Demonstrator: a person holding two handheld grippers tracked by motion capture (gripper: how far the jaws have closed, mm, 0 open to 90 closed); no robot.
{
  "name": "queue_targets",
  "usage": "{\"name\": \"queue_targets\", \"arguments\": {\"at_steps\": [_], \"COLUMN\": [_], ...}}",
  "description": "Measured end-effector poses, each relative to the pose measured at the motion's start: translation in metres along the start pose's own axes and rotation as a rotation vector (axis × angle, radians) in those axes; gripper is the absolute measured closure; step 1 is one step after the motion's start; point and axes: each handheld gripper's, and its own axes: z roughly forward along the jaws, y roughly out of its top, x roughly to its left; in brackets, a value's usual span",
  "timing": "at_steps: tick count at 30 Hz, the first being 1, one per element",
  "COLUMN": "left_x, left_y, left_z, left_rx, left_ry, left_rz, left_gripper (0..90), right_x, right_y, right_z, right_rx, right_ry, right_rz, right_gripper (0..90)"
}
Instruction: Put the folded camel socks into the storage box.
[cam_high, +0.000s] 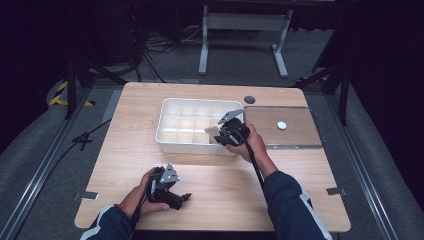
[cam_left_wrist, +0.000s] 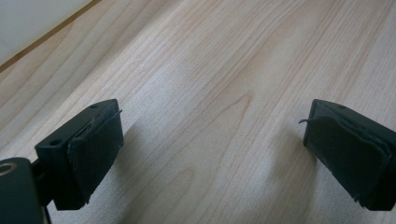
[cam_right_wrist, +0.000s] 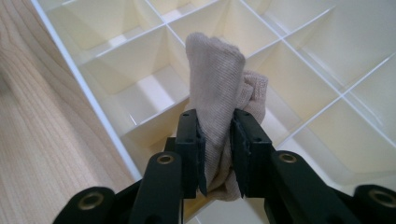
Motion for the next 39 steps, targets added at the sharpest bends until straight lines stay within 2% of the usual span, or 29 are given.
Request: {"name": "queue_targets", "arguments": {"at_steps": [4,7,13,16,17,19,22,23,26,29,30,31,33,36,39], "left_x": [-0.001,-0.001,-0.001,-0.001,-0.001,-0.001,-0.001,-0.001,-0.001,-0.001,-0.001,-0.001,-0.001,-0.001,-0.001], "left_y": [0.000,0.000,0.000,0.000,0.000,0.000,0.000,0.000,0.000,0.000,0.000,0.000,0.000,0.000,0.000], "left_z": [0.001,0.001,0.000,0.001,0.000,0.001,0.001,0.001,0.001,0.001,0.000,0.001,0.000,0.001,0.001], "left_rx": [-0.001,0.000,0.000,0.000,0.001,-0.001,-0.001,-0.002,-0.001,-0.002,0.000,0.000,0.001,0.000,-0.001], "left_ry": [-0.005,-0.006,-0.006,-0.007,-0.006,-0.005,-0.005,-0.005,-0.005,-0.005,-0.006,-0.006,-0.005,-0.005,-0.006], "left_rz": [-0.005,-0.004,-0.004,-0.005,-0.005,-0.006,-0.004,-0.005,-0.005,-0.004,-0.004,-0.004,-0.003,-0.004,-0.004], "left_gripper": [5.2,5.2,5.2,5.2,5.2,5.2,5.2,5.2,5.2,5.2,5.2,5.2,5.2,5.2,5.2], "right_x": [0.000,-0.001,-0.005,-0.006,-0.005,-0.002,0.000,0.001,0.000,-0.004,-0.005,-0.006,-0.005,-0.004,-0.007], "right_y": [0.001,0.001,0.002,0.004,0.005,0.008,0.011,0.012,0.012,0.009,0.009,0.008,0.007,0.006,0.004], "right_z": [0.003,0.003,-0.004,-0.010,-0.012,-0.014,-0.011,-0.009,-0.005,-0.001,-0.001,0.000,0.000,0.002,0.004], "right_rx": [0.043,0.043,0.010,-0.042,-0.073,-0.107,-0.095,-0.093,-0.075,-0.065,-0.068,-0.070,-0.073,-0.060,-0.046], "right_ry": [0.028,0.035,0.033,0.024,0.036,0.016,-0.015,-0.011,-0.017,-0.015,-0.007,0.009,0.010,0.018,0.027], "right_rz": [0.000,0.009,0.036,0.053,0.053,0.041,0.039,0.050,0.053,0.072,0.082,0.094,0.092,0.092,0.114], "right_gripper": [73.7,71.8,62.3,53.7,51.9,50.4,50.3,49.8,50.4,55.5,59.2,66.7,72.5,74.4,75.4]}}
